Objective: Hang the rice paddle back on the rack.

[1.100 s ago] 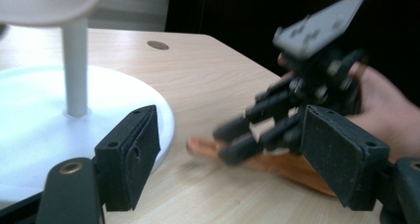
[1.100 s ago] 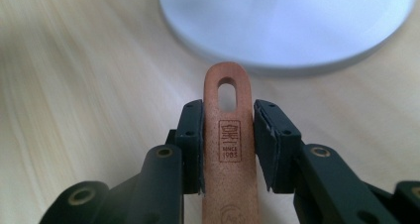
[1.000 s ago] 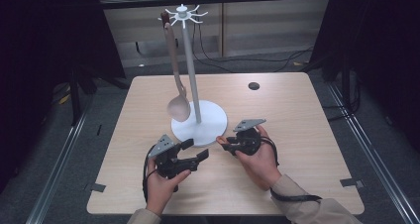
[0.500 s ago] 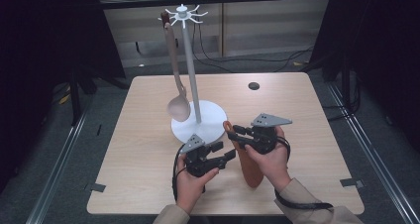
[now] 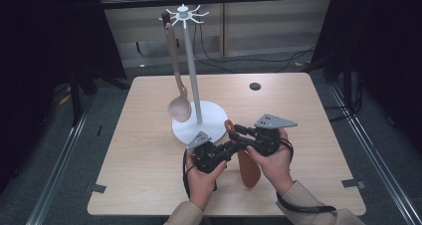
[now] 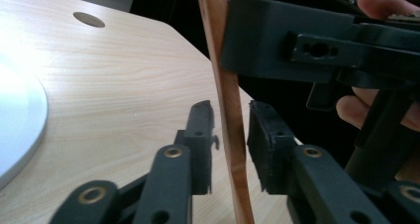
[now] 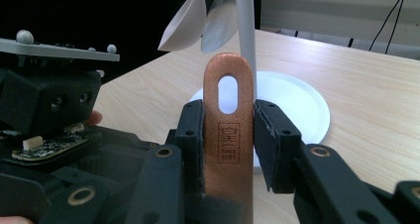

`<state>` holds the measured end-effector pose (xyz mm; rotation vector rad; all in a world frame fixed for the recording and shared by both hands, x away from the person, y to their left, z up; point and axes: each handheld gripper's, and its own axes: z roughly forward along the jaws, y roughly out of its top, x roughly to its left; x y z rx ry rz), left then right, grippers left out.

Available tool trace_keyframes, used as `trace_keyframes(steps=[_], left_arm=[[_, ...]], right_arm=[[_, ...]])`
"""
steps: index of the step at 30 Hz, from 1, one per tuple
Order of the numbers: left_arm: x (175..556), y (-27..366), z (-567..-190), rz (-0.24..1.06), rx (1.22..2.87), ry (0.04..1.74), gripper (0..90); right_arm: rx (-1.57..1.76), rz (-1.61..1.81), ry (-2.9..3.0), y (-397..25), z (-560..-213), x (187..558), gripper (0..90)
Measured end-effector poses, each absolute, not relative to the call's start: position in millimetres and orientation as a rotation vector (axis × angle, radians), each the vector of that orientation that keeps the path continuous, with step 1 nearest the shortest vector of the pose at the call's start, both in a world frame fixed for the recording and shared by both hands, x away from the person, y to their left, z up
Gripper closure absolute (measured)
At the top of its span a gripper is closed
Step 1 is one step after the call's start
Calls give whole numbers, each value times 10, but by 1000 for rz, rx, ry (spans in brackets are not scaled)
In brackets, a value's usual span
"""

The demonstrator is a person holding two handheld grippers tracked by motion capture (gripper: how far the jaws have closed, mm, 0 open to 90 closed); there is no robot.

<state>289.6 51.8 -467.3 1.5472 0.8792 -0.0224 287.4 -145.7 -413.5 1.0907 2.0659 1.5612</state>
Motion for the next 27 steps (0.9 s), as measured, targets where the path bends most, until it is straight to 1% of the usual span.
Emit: trace_keyframes(steps=[9,12,13,15,16,20,23,27], left_arm=[[2915,534,-4636,-62,1496,909,830],[2931,550,-4613,-53,1512,890,832],[2938,567,-4601,-55,1510,889,832],[2951,599,-4570,-58,1493,890,832],[2960,622,-4551,-53,1489,890,832],[3006,734,-4478,-39,1474,883,832],[3030,799,-4412,-29,1473,879,832],[3049,876,-4317,-13,1470,853,831]], right_arm=[[1086,1598,2034,-1457,-4098,2854,666],[1087,1605,2019,-1458,-4085,2850,662],[1090,1617,2008,-1454,-4086,2845,619],[1112,1619,1985,-1465,-4086,2856,446],[1117,1621,1972,-1476,-4084,2861,400],[1124,1631,1944,-1549,-4072,2891,286],[1125,1595,1930,-1590,-4115,2918,223],[1152,1550,1943,-1633,-4182,2961,179]])
